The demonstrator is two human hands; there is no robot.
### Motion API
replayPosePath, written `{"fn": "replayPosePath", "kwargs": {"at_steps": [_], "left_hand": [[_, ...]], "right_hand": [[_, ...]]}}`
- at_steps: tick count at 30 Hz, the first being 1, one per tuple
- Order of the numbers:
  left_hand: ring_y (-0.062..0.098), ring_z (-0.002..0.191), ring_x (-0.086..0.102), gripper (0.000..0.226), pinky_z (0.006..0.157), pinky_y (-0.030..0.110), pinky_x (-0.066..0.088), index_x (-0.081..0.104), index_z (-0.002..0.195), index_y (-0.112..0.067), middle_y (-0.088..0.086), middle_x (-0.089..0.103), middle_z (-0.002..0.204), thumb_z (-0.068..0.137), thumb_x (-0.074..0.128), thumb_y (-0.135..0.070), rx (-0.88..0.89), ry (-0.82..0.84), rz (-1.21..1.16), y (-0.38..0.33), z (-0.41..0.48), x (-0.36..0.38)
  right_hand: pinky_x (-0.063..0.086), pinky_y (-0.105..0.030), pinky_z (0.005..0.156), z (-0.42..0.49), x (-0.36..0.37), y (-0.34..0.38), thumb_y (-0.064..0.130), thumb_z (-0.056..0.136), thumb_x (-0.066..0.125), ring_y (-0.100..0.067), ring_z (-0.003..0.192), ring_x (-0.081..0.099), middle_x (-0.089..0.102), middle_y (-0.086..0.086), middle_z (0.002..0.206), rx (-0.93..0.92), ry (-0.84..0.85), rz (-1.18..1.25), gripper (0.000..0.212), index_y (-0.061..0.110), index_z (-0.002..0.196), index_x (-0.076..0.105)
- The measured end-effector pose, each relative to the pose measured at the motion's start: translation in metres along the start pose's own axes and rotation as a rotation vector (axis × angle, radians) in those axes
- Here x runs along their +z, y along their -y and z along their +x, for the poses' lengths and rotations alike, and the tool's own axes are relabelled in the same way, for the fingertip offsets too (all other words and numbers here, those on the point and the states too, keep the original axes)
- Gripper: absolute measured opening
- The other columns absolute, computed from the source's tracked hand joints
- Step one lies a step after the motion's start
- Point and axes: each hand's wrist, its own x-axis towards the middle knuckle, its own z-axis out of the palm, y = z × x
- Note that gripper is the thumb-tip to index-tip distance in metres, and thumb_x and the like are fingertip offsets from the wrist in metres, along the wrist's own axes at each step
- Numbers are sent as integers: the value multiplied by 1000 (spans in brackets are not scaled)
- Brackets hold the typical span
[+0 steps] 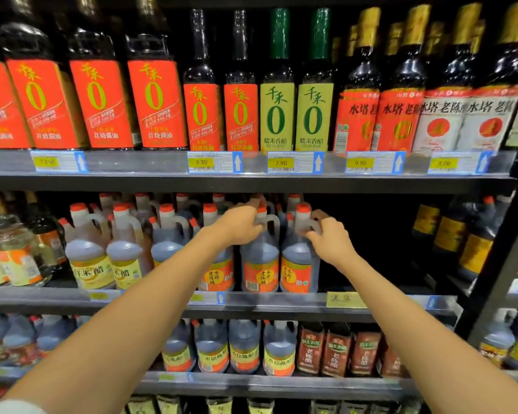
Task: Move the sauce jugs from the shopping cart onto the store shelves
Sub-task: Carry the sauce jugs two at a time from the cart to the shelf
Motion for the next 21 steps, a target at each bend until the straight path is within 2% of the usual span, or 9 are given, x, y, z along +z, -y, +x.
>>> {"fn": "replayPosePath", "kwargs": {"at_steps": [2,5,7,9,11,14,16,18,21], "left_hand": [[38,112,55,76,73,32,38,25,149,-6,21,60,121,92,63,-40,10,-53,29,-2,1,7],[38,117,52,56,88,40,46,38,139,-6,20,58,124,94,61,-30,8,-71,76,-6,3,13],[37,119,50,49,96,43,45,41,137,-7,19,56,127,95,59,-25,16,-41,51,-4,5,12],[35,118,51,44,97,44,45,44,134,-5,19,56,127,95,57,-23,23,1,50,0,6,10],[34,120,50,45,97,43,45,43,136,-7,17,55,130,95,57,-21,59,-8,54,2,4,8],[34,117,52,48,89,41,47,39,139,-10,14,55,124,95,56,-20,100,-26,52,8,1,6],[34,101,57,41,72,36,44,41,134,-8,11,54,100,97,54,-21,100,-34,100,12,-1,7],[34,92,57,38,66,34,38,43,131,-6,13,56,97,99,52,-23,88,-46,136,13,-3,9],[36,103,59,46,72,37,47,38,140,-7,17,62,111,99,50,-23,84,-62,167,11,-5,12]], "right_hand": [[50,-37,71,2,-4,0,25,90,67,-38,94,63,66,-21,103,-8,23,33,32,6,115,59],[43,-32,62,-1,1,9,47,79,78,-25,76,54,54,-4,81,54,-50,-54,46,12,84,48],[41,-30,59,-2,7,15,44,80,78,-22,71,49,56,-4,84,85,-120,-70,44,15,82,45],[41,-30,57,2,9,18,30,85,72,-23,70,51,63,-13,96,101,-115,-75,27,10,82,54],[46,-33,64,7,5,17,20,86,68,-31,84,60,64,-20,107,84,-47,-22,22,5,101,62],[51,-31,69,15,-4,16,16,88,69,-31,94,63,67,-17,112,49,117,104,42,5,127,58],[42,-20,54,16,-5,16,18,88,70,-23,84,60,67,-4,91,26,162,118,31,14,117,60],[36,-18,50,14,-2,18,29,84,76,-20,76,59,59,6,72,13,130,79,27,21,98,55],[42,-26,67,14,6,20,32,82,78,-27,91,62,67,-8,91,24,83,59,35,10,106,66]]}}
